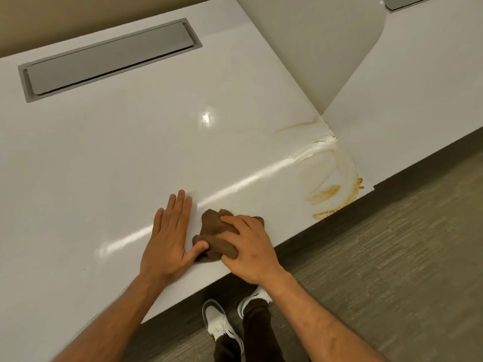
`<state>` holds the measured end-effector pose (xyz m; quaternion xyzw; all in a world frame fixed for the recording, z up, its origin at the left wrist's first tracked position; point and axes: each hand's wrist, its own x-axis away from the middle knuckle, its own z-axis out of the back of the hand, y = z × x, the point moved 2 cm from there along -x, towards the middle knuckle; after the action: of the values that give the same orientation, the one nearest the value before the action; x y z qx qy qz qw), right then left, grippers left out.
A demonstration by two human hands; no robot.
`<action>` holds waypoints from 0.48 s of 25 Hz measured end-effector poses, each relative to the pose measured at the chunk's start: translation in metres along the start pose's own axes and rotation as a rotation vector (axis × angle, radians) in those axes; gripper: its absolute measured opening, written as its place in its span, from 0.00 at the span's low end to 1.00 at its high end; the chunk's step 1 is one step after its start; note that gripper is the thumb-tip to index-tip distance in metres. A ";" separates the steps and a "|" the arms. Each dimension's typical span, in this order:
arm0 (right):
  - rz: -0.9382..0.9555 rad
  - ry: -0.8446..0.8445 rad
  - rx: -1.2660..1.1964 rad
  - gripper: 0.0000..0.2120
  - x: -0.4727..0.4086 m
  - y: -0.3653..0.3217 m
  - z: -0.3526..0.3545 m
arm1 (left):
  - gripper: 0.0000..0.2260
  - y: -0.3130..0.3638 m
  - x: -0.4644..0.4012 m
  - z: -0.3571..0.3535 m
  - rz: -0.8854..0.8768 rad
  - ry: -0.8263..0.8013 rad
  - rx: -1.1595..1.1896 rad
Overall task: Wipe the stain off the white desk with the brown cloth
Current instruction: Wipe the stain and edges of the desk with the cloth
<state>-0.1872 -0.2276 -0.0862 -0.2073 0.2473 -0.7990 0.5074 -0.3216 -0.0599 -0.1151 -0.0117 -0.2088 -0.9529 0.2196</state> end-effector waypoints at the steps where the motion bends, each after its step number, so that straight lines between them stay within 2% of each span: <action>1: -0.052 0.003 -0.028 0.16 0.009 0.003 0.008 | 0.42 0.000 0.000 0.001 0.030 0.008 -0.007; 3: -0.213 0.080 -0.222 0.17 0.026 0.012 0.030 | 0.41 0.002 0.001 0.003 0.069 0.015 -0.017; 6: -0.424 0.403 -0.533 0.19 0.046 0.038 0.081 | 0.40 0.005 0.000 0.003 0.071 -0.017 -0.015; 8: -0.490 0.613 -0.545 0.20 0.054 0.064 0.111 | 0.39 0.004 -0.001 0.004 0.072 -0.028 -0.023; 9: -0.542 0.665 -0.526 0.20 0.052 0.077 0.121 | 0.39 0.004 -0.001 0.003 0.072 -0.031 -0.031; 11: -0.672 0.589 -0.414 0.23 0.042 0.103 0.117 | 0.38 0.002 -0.001 0.003 0.069 -0.039 -0.050; 12: -0.728 0.486 -0.239 0.26 0.035 0.114 0.108 | 0.38 0.002 -0.002 0.002 0.067 -0.042 -0.058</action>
<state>-0.0577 -0.3206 -0.0665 -0.1445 0.3606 -0.9167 0.0931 -0.3192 -0.0602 -0.1130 -0.0452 -0.1851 -0.9503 0.2463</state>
